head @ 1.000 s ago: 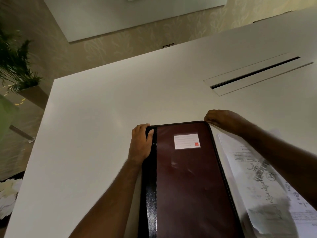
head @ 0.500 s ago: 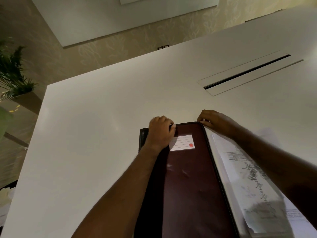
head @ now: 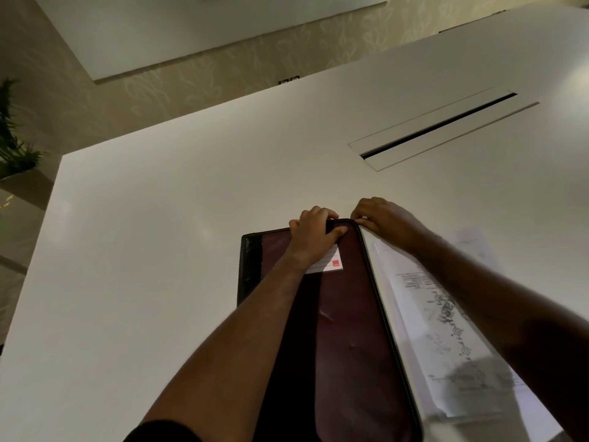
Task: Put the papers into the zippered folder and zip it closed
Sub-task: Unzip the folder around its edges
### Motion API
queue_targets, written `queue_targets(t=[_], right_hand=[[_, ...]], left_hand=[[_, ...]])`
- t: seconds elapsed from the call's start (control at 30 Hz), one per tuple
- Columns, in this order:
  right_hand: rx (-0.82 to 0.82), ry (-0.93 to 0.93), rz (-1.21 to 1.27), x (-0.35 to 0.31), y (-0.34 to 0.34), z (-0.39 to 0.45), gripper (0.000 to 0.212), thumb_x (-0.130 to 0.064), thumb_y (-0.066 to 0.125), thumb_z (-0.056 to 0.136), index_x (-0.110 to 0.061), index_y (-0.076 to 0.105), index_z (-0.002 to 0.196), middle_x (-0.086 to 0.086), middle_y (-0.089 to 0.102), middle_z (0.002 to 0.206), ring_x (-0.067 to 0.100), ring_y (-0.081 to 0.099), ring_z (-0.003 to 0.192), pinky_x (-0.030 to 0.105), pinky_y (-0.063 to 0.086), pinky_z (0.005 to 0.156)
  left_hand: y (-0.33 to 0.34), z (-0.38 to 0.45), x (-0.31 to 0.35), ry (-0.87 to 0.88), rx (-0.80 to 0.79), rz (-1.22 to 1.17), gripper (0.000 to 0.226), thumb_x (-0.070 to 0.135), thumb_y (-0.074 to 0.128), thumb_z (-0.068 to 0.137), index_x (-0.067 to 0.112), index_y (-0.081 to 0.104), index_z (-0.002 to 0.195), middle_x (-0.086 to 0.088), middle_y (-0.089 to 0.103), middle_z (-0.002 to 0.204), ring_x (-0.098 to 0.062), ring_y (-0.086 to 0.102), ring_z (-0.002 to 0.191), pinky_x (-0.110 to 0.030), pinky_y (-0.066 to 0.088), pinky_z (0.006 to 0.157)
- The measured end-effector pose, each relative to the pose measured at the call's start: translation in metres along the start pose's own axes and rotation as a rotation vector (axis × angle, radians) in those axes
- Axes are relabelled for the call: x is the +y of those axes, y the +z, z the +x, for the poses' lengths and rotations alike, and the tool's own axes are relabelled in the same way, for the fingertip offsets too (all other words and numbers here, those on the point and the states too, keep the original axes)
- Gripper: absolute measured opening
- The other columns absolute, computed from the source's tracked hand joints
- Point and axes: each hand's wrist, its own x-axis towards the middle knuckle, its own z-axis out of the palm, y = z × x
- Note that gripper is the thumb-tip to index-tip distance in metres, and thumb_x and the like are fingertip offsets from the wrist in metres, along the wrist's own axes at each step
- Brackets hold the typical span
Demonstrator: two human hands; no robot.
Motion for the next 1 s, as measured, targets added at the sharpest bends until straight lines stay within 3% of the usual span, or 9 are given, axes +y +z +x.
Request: queue_targets(t=[0.13, 0.37, 0.67, 1.0], right_hand=[[0.013, 0.01, -0.007, 0.0, -0.003, -0.008, 0.01, -0.015, 0.066, 0.103, -0.012, 0.075, 0.105, 0.005, 0.073, 0.103, 0.023, 0.064, 0.096, 0.03, 0.045, 0.081], [0.027, 0.052, 0.002, -0.007, -0.008, -0.03, 0.01, -0.019, 0.067, 0.104, -0.016, 0.076, 0.105, 0.0, 0.074, 0.104, 0.021, 0.064, 0.095, 0.041, 0.053, 0.083], [0.032, 0.087, 0.002, -0.021, -0.006, -0.058, 0.014, -0.021, 0.059, 0.107, -0.024, 0.073, 0.103, -0.01, 0.068, 0.103, 0.011, 0.054, 0.092, 0.037, 0.05, 0.085], [-0.007, 0.121, 0.005, -0.038, -0.009, -0.088, 0.017, -0.018, 0.059, 0.109, -0.017, 0.075, 0.11, -0.002, 0.071, 0.11, 0.022, 0.06, 0.099, 0.039, 0.049, 0.091]], left_hand=[[-0.002, 0.001, 0.0, 0.008, 0.003, -0.004, 0.033, 0.047, 0.063, 0.094, 0.026, 0.067, 0.119, 0.005, 0.06, 0.123, -0.019, 0.049, 0.12, -0.043, 0.029, 0.1], [-0.001, -0.001, 0.001, 0.016, 0.026, -0.018, 0.034, 0.046, 0.064, 0.095, 0.022, 0.064, 0.12, 0.005, 0.06, 0.126, -0.018, 0.048, 0.123, -0.043, 0.029, 0.1], [-0.002, -0.002, 0.004, 0.012, 0.035, -0.004, 0.036, 0.046, 0.065, 0.095, 0.022, 0.065, 0.122, 0.005, 0.06, 0.127, -0.018, 0.049, 0.123, -0.042, 0.03, 0.102], [-0.002, -0.001, 0.003, 0.021, 0.026, 0.001, 0.037, 0.047, 0.063, 0.096, 0.021, 0.065, 0.122, 0.003, 0.06, 0.128, -0.02, 0.049, 0.123, -0.042, 0.03, 0.1]])
